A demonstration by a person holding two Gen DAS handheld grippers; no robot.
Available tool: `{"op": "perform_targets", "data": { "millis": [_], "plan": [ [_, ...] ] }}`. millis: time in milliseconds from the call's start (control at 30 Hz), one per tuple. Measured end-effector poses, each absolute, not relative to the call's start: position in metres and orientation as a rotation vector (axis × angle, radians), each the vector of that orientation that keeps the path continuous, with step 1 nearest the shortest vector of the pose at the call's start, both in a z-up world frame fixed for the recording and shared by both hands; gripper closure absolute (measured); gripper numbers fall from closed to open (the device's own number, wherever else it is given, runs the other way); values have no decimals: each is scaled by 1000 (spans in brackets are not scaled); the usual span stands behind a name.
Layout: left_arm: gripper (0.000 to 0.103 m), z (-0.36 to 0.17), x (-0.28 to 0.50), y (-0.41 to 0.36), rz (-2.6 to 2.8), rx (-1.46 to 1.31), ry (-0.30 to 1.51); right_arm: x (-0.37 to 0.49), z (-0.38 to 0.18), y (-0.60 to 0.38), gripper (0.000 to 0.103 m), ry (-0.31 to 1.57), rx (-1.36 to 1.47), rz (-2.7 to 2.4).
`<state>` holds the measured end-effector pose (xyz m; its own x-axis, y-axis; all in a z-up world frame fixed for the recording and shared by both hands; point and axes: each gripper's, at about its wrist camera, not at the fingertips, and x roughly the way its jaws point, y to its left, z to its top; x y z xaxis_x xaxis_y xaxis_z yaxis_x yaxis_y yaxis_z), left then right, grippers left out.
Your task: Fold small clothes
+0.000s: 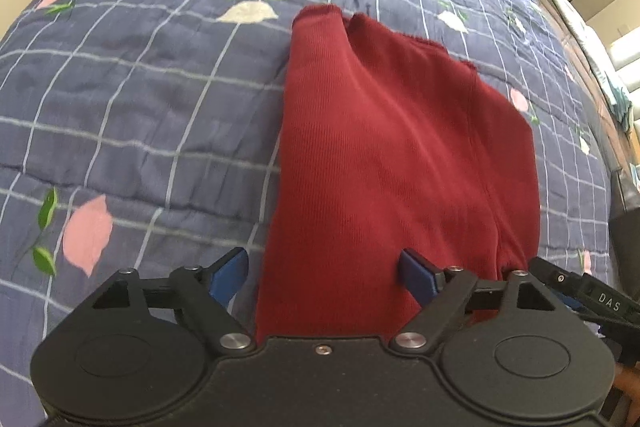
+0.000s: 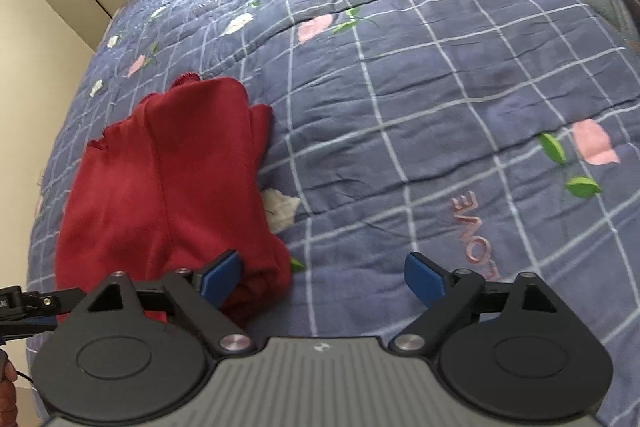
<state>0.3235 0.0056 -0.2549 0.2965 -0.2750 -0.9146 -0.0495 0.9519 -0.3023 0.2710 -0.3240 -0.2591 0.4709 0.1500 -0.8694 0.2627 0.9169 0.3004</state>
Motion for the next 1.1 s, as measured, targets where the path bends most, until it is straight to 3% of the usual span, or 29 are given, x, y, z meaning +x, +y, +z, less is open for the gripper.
{"op": "perform_targets", "data": {
  "millis": [167, 500, 1100],
  "plan": [
    [10, -249, 316, 5, -150, -292, 1290, 263, -236, -321, 0, 1053, 383, -79],
    [1, -197, 299, -5, -101, -257, 1175, 250, -177, -306, 0, 851, 310, -1],
    [1, -58, 184, -49, 8, -164, 863, 153, -53, -329, 0, 621, 251, 176]
  ]
}}
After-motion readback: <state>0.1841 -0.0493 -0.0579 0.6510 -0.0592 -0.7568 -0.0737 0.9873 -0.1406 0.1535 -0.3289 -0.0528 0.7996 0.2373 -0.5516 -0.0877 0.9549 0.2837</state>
